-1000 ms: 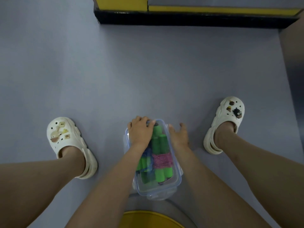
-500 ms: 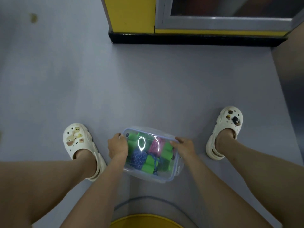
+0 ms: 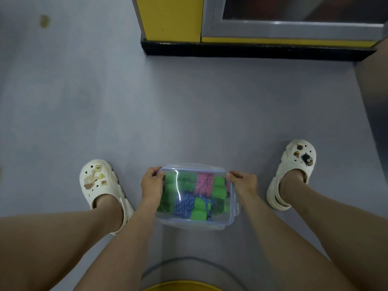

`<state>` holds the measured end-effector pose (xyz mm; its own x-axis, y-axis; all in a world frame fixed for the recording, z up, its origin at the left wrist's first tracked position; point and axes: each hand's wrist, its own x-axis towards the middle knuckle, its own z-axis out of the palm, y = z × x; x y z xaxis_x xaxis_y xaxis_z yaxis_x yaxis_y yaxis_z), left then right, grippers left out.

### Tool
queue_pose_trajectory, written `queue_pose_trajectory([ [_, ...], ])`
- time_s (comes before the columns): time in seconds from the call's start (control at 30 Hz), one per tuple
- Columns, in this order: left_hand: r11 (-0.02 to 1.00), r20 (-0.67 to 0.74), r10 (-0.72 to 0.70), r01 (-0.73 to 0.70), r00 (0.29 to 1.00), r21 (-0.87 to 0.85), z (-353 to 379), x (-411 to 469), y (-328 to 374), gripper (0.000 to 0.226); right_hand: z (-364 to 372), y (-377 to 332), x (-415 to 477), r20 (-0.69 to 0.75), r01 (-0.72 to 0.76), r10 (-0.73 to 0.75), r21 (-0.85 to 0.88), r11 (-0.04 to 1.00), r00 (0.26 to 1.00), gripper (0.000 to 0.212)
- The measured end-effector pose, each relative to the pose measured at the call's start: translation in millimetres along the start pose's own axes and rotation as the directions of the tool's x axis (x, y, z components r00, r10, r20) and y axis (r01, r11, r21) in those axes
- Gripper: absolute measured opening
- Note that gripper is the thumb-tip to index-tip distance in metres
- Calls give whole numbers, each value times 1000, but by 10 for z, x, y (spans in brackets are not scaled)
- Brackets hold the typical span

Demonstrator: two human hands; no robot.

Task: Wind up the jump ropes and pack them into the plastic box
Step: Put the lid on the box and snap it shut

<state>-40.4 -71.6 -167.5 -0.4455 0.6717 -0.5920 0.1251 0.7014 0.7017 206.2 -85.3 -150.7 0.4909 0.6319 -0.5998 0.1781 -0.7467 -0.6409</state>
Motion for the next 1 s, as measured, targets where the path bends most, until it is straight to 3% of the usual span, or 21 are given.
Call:
queue_pose_trajectory([
  [0.17,995,-26,-41,39,999,-92,90,-5,8,11,85,40,-10,-29,-63,67,134,989,997,29],
  [0.3,988,-22,-62,58,998,-140,109,2,-17,10,139,30,-51,-63,-78,94,219,973,994,65],
  [0.43,980,-18,-119,115,993,-160,121,36,-15,11,177,52,-22,-61,-83,87,62,995,994,26],
  [0.63,984,-58,-160,155,985,-87,139,35,-62,6,157,-59,-7,-36,-170,172,57,984,984,21],
  [0.8,968,-70,-188,173,980,-181,184,228,-148,11,169,-79,-1,-10,-163,164,47,985,986,20],
  [0.87,971,-71,-199,187,977,-147,216,399,-294,10,170,-89,5,-7,-168,169,48,985,986,20],
  [0.93,981,-74,-179,173,981,-84,180,170,0,11,161,-96,7,-5,-165,166,39,985,986,20],
  [1.0,986,-94,-29,44,995,162,157,24,164,11,159,-92,12,-10,-162,162,37,986,987,20],
])
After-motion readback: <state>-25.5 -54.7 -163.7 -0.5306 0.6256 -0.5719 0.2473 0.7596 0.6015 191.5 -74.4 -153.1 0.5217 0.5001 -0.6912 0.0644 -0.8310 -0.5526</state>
